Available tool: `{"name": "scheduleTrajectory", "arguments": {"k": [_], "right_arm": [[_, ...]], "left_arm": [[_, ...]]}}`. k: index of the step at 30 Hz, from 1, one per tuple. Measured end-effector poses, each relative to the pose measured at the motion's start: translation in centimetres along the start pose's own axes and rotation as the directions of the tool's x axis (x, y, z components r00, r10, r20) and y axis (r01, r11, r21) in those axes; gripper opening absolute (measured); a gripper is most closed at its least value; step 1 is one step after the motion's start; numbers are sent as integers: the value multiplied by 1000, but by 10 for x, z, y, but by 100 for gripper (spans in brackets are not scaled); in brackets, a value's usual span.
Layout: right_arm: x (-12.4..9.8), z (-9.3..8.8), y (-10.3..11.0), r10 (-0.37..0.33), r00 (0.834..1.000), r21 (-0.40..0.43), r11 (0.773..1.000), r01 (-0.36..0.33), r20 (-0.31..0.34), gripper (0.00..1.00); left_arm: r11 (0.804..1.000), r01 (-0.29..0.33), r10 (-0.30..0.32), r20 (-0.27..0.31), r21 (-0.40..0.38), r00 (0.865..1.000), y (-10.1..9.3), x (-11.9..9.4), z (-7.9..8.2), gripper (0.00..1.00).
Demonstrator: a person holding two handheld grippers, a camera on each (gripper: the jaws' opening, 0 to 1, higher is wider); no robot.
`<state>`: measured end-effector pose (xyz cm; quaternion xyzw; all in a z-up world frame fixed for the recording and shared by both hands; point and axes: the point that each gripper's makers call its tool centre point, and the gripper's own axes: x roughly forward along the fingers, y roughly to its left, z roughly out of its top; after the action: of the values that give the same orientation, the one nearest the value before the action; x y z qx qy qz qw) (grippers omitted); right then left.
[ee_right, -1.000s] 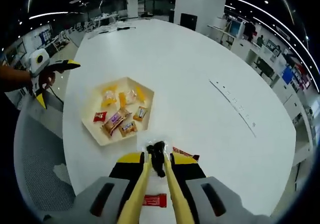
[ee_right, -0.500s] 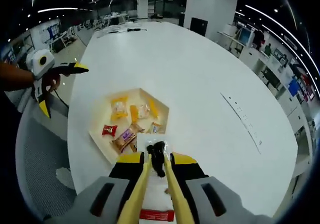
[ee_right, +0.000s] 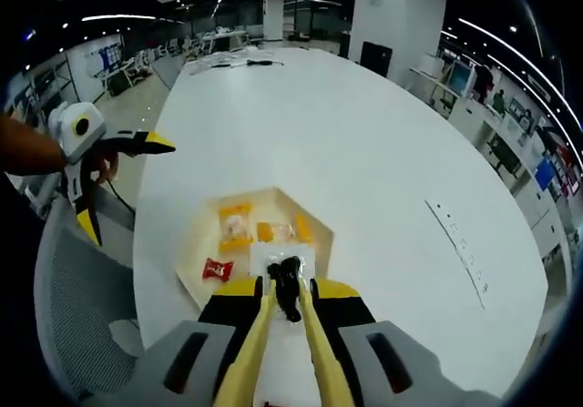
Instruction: Place the target food into the container with the food tongs after gripping and lifting it, then release it inside without dropping or visibly crushing the food.
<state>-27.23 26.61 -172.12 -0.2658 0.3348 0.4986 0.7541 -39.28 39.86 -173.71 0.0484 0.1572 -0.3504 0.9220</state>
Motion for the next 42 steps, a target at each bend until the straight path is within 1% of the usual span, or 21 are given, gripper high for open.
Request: {"name": "scheduleTrajectory", "arguments": {"k": [12,18,19,20,21,22,26,31,33,35,42], "right_arm": [[14,29,22,37,999,-53,998,-37,5,20],[19,35,27,46,999,-63,997,-46,6,20],[19,36,28,52,999,-67,996,-51,10,22],[21,38,36,101,995,-84,992,-99,20,23],[20,39,32,72,997,-85,994,-70,22,23],[19,39,31,67,998,-104,993,-64,21,23],[18,42,30,67,997,-107,992,-63,35,25],[14,42,31,73,997,-105,992,-69,34,25],[12,42,28,64,997,-108,992,-60,37,25],[10,41,24,52,998,-94,994,-47,43,25],[2,37,19,38,998,-86,996,-33,50,26]], "left_arm": [[1000,-4,4,4,-2,1000,1,0,1,99],[1000,-7,7,8,-2,1000,2,-1,1,99],[1000,-7,7,7,-4,1000,2,-1,1,99],[1000,-8,8,10,-4,1000,3,-1,1,99],[1000,-8,8,11,-5,1000,3,-1,2,99],[1000,-8,8,11,-5,1000,3,-1,1,99],[1000,-8,8,10,-3,1000,2,-1,1,99],[1000,-8,8,9,-4,1000,3,-1,1,99],[1000,-6,6,10,-3,1000,2,-1,1,99],[1000,-6,6,9,-3,1000,2,-1,1,99],[1000,-2,2,5,-2,1000,1,0,0,99]]}}
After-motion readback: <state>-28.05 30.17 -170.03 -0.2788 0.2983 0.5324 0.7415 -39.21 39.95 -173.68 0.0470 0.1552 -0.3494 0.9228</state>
